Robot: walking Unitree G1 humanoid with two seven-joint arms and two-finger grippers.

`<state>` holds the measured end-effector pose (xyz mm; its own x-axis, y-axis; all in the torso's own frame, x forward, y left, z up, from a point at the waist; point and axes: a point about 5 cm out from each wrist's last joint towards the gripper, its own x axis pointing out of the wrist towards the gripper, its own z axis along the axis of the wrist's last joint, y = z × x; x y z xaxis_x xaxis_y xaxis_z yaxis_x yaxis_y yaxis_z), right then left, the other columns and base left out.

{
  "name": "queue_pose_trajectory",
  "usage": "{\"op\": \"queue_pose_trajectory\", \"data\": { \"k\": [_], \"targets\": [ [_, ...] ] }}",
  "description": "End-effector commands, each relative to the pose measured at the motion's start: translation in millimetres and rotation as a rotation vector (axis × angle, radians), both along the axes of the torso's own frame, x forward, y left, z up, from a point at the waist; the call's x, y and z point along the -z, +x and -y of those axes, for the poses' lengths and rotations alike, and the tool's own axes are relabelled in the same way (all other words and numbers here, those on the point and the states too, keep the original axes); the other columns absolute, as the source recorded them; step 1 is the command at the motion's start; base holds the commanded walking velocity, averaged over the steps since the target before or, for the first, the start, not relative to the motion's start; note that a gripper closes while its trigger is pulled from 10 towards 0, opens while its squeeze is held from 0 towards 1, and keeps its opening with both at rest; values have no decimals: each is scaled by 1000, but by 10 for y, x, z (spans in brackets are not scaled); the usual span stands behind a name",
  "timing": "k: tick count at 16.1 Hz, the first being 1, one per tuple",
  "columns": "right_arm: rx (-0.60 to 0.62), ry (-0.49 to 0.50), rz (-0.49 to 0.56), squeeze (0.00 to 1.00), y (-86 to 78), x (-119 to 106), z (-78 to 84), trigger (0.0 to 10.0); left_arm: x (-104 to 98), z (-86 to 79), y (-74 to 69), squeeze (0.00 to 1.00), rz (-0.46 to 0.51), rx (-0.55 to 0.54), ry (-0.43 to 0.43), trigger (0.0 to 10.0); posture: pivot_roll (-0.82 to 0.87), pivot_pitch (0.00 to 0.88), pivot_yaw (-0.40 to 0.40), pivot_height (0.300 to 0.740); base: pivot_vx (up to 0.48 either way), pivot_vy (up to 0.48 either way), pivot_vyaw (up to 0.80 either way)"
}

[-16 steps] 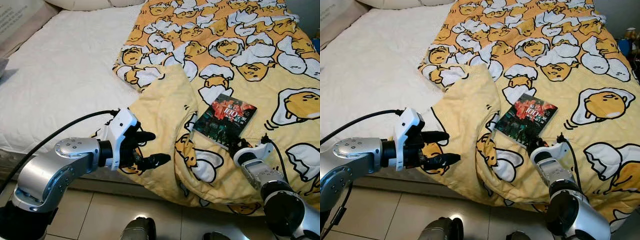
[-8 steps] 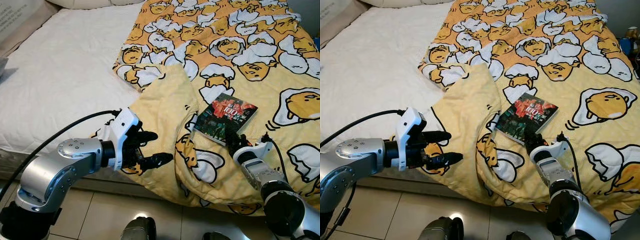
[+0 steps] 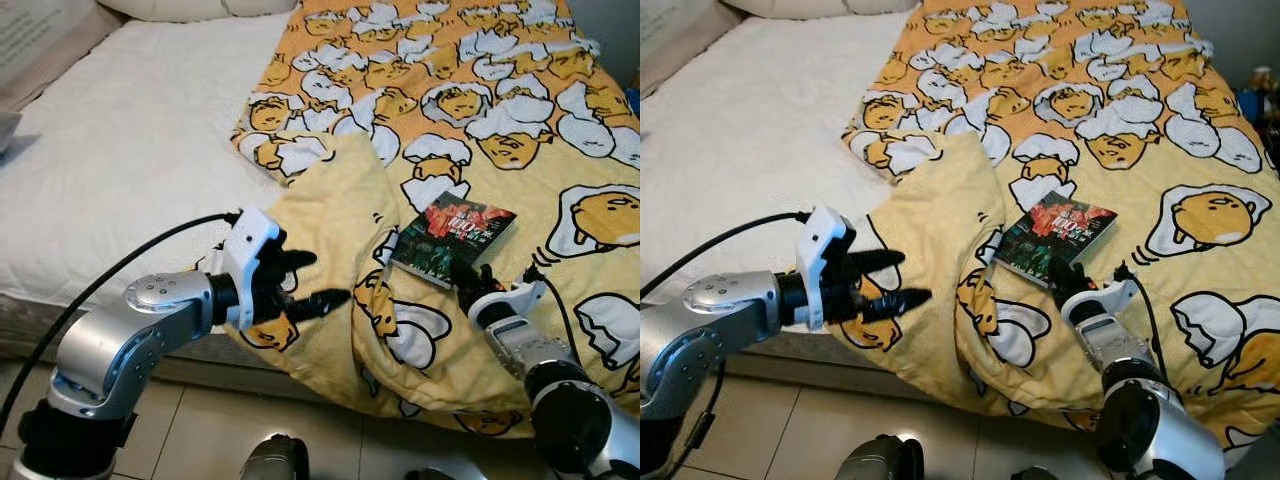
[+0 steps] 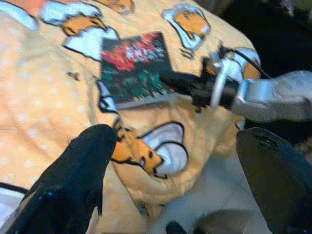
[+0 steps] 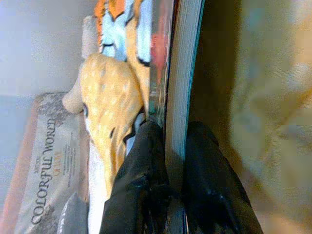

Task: Clean up the room

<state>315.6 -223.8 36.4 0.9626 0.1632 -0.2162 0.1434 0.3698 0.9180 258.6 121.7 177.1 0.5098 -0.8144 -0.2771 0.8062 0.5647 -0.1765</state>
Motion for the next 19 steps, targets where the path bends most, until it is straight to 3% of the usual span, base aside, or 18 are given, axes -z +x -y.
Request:
{"op": "queue_pose_trajectory", "data": {
  "k": [1,4,8,9,12,13,15,17,18,19],
  "targets": [
    [-28,-3,57,0,65,-103,-5,0,-44,-76,77,988,40,-76,2,10000,179,0,91,740,0,0,0],
    [-86,-36,136,0,96,-222,54,0,11,-176,179,984,62,-218,-38,10000,139,0,69,740,0,0,0],
    [-170,-74,223,0,113,-352,100,0,34,-215,256,1000,64,-297,-95,10000,102,0,53,740,0,0,0],
    [-252,-84,319,0,139,-510,64,0,9,-251,336,1000,70,-336,-143,10000,89,0,49,740,0,0,0],
    [-364,-87,458,0,134,-724,-40,0,-40,-320,453,1000,78,-379,-186,10000,75,0,55,740,0,0,0],
    [-419,-78,529,0,115,-838,-96,0,-88,-372,543,1000,70,-416,-240,10000,65,0,66,740,0,0,0],
    [-515,-66,640,0,36,-1020,-178,0,-150,-455,687,1000,48,-478,-335,10000,59,0,66,740,0,0,0],
    [-638,-32,742,0,-108,-1218,-297,0,-106,-474,807,1000,-9,-470,-421,10000,51,0,65,740,0,0,0],
    [-694,-13,770,0,-175,-1277,-361,0,-104,-423,846,243,-51,-427,-515,10000,49,0,63,740,0,0,0],
    [-738,-7,779,0,-223,-1306,-417,0,-108,-317,868,0,-102,-359,-612,10000,44,0,61,740,0,0,0]
  ]
}}
